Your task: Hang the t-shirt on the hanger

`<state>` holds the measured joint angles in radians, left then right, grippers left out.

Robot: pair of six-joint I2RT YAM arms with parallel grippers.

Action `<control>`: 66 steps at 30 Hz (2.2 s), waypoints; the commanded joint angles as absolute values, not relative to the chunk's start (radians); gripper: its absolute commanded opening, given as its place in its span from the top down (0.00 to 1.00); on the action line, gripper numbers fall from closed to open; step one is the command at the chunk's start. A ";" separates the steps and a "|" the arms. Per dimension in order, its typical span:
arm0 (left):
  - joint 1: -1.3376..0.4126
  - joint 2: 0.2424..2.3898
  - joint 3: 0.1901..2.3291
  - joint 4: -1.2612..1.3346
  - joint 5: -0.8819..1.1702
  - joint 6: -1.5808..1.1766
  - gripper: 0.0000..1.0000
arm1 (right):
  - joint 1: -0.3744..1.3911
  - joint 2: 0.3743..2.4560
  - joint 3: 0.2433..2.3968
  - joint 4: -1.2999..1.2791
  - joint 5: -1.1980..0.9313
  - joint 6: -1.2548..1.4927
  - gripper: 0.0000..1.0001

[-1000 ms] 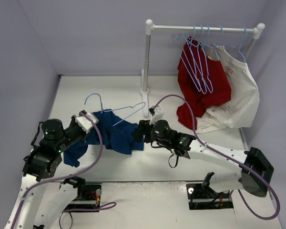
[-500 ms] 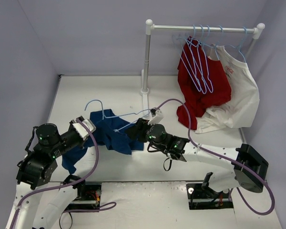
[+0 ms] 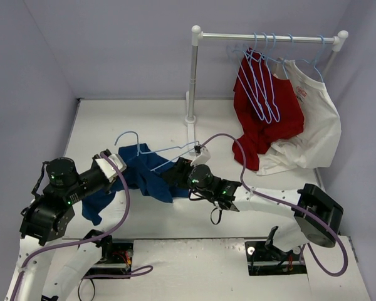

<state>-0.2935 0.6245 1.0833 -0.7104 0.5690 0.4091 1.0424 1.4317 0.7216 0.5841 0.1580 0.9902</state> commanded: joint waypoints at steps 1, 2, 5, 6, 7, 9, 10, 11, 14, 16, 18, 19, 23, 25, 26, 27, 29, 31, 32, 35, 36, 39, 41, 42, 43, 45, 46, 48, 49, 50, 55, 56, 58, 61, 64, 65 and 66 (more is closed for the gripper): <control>-0.298 0.645 1.145 -0.647 0.609 0.413 1.00 | 1.051 1.452 0.758 0.687 0.111 1.020 0.41; -0.298 0.647 1.147 -0.650 0.608 0.415 1.00 | 1.051 1.458 0.760 0.694 0.088 1.019 0.42; -0.298 0.649 1.151 -0.658 0.605 0.419 1.00 | 1.051 1.468 0.760 0.710 0.028 1.015 0.52; -0.298 0.649 1.149 -0.658 0.604 0.420 1.00 | 1.051 1.471 0.760 0.713 0.013 1.014 0.57; -0.298 0.649 1.147 -0.658 0.603 0.420 1.00 | 1.051 1.473 0.761 0.715 0.008 1.011 0.62; -0.298 0.647 1.144 -0.660 0.601 0.420 1.00 | 1.051 1.476 0.761 0.718 -0.028 1.008 0.72; -0.298 0.647 1.141 -0.660 0.601 0.422 1.00 | 1.051 1.474 0.761 0.718 -0.035 1.006 0.83; -0.298 0.647 1.143 -0.661 0.601 0.422 1.00 | 1.051 1.471 0.758 0.718 -0.040 1.005 0.89; -0.298 0.644 1.143 -0.661 0.600 0.423 1.00 | 1.049 1.455 0.744 0.716 -0.058 0.984 1.00; -0.298 0.646 1.144 -0.661 0.598 0.423 1.00 | 1.049 1.447 0.740 0.715 -0.066 0.961 1.00; -0.298 0.646 1.144 -0.663 0.601 0.423 1.00 | 1.049 1.431 0.728 0.702 -0.060 0.946 1.00; -0.298 0.647 1.144 -0.663 0.603 0.423 1.00 | 1.047 1.420 0.725 0.693 -0.056 0.936 1.00; -0.298 0.641 1.132 -0.662 0.596 0.420 1.00 | 1.037 1.366 0.721 0.603 -0.014 0.866 1.00; -0.298 0.635 1.124 -0.662 0.592 0.420 1.00 | 1.020 1.324 0.721 0.539 0.027 0.825 1.00; -0.298 0.634 1.123 -0.661 0.586 0.420 1.00 | 1.005 1.315 0.722 0.510 0.032 0.814 1.00; -0.298 0.636 1.123 -0.661 0.578 0.419 1.00 | 0.984 1.283 0.727 0.471 0.045 0.775 1.00; -0.298 0.655 1.131 -0.661 0.574 0.416 1.00 | 0.936 1.245 0.734 0.431 0.045 0.729 1.00; -0.299 0.681 1.143 -0.660 0.575 0.410 1.00 | 0.896 1.213 0.739 0.402 0.036 0.695 1.00; -0.299 0.686 1.147 -0.659 0.574 0.408 1.00 | 0.884 1.203 0.743 0.397 0.034 0.681 1.00; -0.299 0.749 1.179 -0.658 0.556 0.384 1.00 | 0.841 1.171 0.761 0.331 0.056 0.621 1.00; -0.300 0.770 1.194 -0.658 0.556 0.375 1.00 | 0.833 1.164 0.764 0.321 0.070 0.597 1.00; -0.303 0.806 1.227 -0.659 0.565 0.360 1.00 | 0.830 1.155 0.770 0.309 0.093 0.547 1.00; -0.312 0.842 1.245 -0.660 0.577 0.346 1.00 | 0.829 1.148 0.783 0.291 0.123 0.500 1.00; -0.316 0.850 1.245 -0.660 0.588 0.344 1.00 | 0.826 1.144 0.792 0.281 0.137 0.479 1.00; -0.323 0.851 1.243 -0.660 0.591 0.344 1.00 | 0.817 1.146 0.811 0.262 0.149 0.459 1.00; -0.344 0.844 1.233 -0.660 0.588 0.349 1.00 | 0.801 1.147 0.840 0.216 0.169 0.431 1.00; -0.350 0.837 1.229 -0.659 0.583 0.354 1.00 | 0.797 1.145 0.857 0.203 0.187 0.411 1.00; -0.356 0.818 1.218 -0.657 0.581 0.357 1.00 | 0.774 1.146 0.865 0.183 0.193 0.395 1.00; -0.356 0.810 1.212 -0.652 0.581 0.357 1.00 | 0.763 1.146 0.865 0.183 0.193 0.394 1.00; -0.356 0.803 1.208 -0.649 0.584 0.357 1.00 | 0.751 1.144 0.857 0.181 0.186 0.394 1.00; -0.355 0.751 1.146 -0.644 0.601 0.362 1.00 | 0.698 1.118 0.822 0.181 0.182 0.380 1.00; -0.355 0.746 1.138 -0.644 0.601 0.360 1.00 | 0.693 1.115 0.818 0.181 0.179 0.374 1.00; -0.356 0.729 1.121 -0.644 0.606 0.356 1.00 | 0.681 1.102 0.812 0.181 0.176 0.363 1.00; -0.356 0.710 1.097 -0.645 0.617 0.354 1.00 | 0.657 1.090 0.810 0.183 0.169 0.340 1.00; -0.356 0.706 1.091 -0.644 0.607 0.353 1.00 | 0.644 1.089 0.818 0.181 0.146 0.323 1.00; -0.356 0.709 1.093 -0.646 0.603 0.353 1.00 | 0.641 1.087 0.820 0.181 0.134 0.320 1.00; -0.356 0.714 1.097 -0.649 0.605 0.355 1.00 | 0.640 1.086 0.824 0.182 0.123 0.316 1.00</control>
